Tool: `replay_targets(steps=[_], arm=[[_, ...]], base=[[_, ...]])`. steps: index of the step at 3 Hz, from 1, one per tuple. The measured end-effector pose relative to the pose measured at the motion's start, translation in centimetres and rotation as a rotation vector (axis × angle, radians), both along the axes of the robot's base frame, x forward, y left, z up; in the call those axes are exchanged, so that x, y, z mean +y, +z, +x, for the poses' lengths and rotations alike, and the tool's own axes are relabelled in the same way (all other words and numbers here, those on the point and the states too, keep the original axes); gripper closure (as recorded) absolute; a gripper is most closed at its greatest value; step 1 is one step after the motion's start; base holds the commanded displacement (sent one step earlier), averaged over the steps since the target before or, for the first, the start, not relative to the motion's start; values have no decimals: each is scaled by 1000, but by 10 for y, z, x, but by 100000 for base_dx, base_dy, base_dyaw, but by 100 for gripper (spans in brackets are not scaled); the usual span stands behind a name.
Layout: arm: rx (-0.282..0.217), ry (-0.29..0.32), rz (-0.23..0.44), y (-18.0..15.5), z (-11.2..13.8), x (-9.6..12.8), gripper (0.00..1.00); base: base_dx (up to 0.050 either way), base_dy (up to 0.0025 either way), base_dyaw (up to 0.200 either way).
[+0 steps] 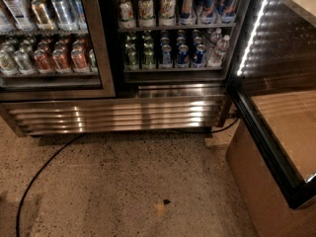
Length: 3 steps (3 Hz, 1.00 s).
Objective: Close right fridge door
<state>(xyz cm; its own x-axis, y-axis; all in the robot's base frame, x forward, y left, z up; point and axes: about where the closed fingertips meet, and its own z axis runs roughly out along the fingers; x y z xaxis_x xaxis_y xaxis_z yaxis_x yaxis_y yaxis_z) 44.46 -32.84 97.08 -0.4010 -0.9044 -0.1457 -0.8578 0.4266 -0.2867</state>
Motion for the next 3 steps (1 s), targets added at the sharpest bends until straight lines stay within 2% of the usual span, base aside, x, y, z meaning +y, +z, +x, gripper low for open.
replay_targets(steps=[1, 2, 3], arm=[[-21, -113, -37, 8, -21, -62, 0], [-69, -140, -56, 29, -55, -91, 0], [-168, -59, -43, 54, -88, -91, 0]], base=[[0, 0, 0], [0, 0, 0], [0, 0, 0]])
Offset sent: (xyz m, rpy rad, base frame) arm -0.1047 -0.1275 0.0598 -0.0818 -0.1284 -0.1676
